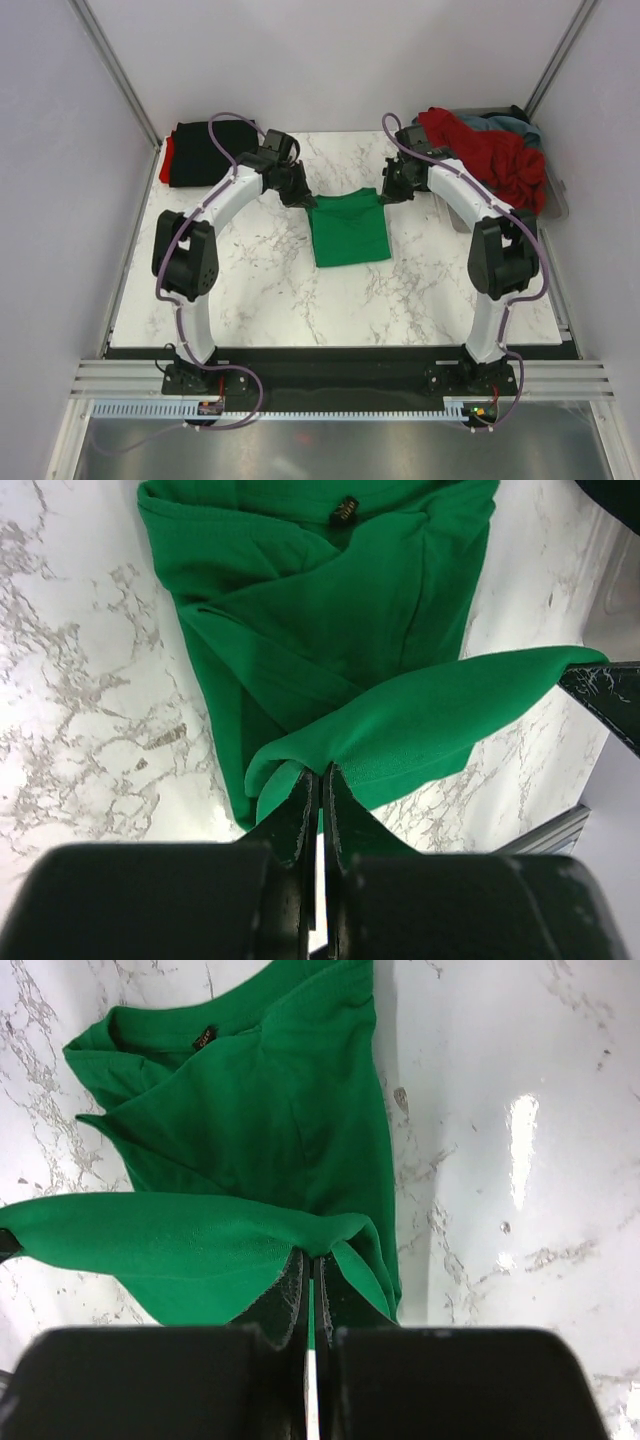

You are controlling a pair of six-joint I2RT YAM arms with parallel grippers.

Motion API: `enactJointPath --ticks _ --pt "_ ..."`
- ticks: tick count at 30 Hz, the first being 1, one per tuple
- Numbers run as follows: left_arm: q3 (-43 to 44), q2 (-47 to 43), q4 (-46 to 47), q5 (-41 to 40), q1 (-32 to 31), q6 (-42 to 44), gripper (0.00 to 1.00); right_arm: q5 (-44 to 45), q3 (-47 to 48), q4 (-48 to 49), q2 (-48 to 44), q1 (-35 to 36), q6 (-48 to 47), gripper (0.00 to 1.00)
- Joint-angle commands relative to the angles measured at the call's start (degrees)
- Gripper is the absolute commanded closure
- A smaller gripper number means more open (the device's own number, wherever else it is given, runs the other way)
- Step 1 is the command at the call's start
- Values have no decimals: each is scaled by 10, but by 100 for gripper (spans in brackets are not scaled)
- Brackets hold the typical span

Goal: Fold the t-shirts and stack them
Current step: Fold the tshirt, then neatly place the folded tshirt to the corner

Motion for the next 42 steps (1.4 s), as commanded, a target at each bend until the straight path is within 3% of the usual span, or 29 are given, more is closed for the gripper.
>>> enactJointPath --ticks 1,9,10,11,12,13,15,16,20,23,24,27,32,38,42 --pt "40 25 -10 19 15 33 98 -17 50 17 36 -4 -13 100" --pt "92 77 -13 15 36 41 97 -25 119 32 109 -8 -1 100" --pt "101 87 -14 17 39 41 92 -23 147 32 121 -10 -1 99" --pt "125 102 -21 22 46 43 87 -27 164 32 133 -14 -3 92" --pt "140 116 -29 38 51 41 82 -33 203 32 162 -17 -3 71" --pt "158 144 -38 45 55 41 68 -47 227 31 178 -22 -8 55" --pt "210 161 -64 50 67 43 49 -72 305 12 213 -32 -17 26" --pt "243 145 -77 25 68 73 4 -71 354 -24 202 -40 -26 18" --pt "213 101 -73 -29 68 100 0 -64 293 -14 124 -40 -32 16" --pt "120 59 -12 -54 68 128 0 -59 127 37 5 -40 -20 15" --pt "93 51 30 -51 68 133 0 -71 24 57 -28 -38 -17 15" --pt "21 37 105 -8 67 146 0 -76 -146 104 -147 -28 -11 14" --pt "-35 52 185 30 61 154 1 -129 -345 136 -296 -14 10 11" --pt "7 132 217 59 58 143 5 -144 -421 136 -383 16 19 10" --pt "38 179 215 52 57 133 18 -147 -442 132 -402 21 19 10"
